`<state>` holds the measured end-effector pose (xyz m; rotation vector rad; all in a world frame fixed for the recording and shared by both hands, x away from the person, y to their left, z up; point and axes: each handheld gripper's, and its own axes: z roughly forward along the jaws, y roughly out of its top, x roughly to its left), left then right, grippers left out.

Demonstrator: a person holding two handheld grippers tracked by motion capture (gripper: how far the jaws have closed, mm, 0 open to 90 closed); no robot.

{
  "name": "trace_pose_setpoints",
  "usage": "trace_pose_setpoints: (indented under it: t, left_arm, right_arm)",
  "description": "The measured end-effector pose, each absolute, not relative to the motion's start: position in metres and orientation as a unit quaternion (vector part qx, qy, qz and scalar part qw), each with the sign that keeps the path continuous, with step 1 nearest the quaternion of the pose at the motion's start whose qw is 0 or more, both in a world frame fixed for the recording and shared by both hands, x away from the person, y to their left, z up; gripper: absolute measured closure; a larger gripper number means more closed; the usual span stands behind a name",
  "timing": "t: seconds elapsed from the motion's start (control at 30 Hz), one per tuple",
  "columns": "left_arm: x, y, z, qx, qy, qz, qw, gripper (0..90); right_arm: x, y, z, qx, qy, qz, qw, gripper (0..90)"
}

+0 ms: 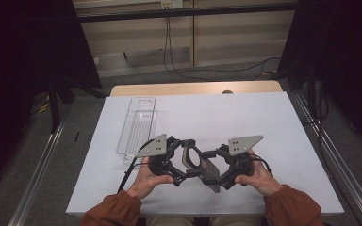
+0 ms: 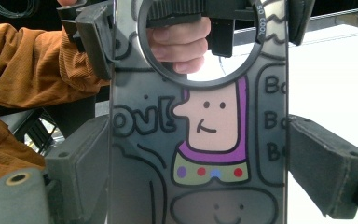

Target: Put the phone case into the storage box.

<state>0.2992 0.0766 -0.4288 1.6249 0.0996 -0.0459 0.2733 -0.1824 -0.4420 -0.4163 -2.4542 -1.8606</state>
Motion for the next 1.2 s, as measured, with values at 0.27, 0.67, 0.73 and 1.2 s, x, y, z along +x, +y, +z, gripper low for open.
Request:
trace_pose_setpoints:
  t: [0.27,0.67,0.73,1.2]
  left_arm:
    - [0.3007,0.0754,-0.4277,0.731,0.046,-0.02,0.68,8.0]
    - [0.2972,0.0732,-0.4244,0.733,0.052,-0.02,0.678,10.6]
    - [0.2955,0.0724,-0.4236,0.731,0.053,-0.022,0.68,11.3]
    - [0.2952,0.0738,-0.4217,0.732,0.072,-0.017,0.677,12.5]
  right_arm:
    - [0.2749,-0.1844,-0.442,-0.132,-0.792,-0.596,0.006,12.0]
    - [0.2744,-0.185,-0.4395,-0.128,-0.798,-0.589,0.0,11.6]
    - [0.2743,-0.1846,-0.4395,-0.127,-0.798,-0.59,-0.001,11.2]
    - [0.2741,-0.1857,-0.4396,-0.148,-0.796,-0.587,-0.025,5.0]
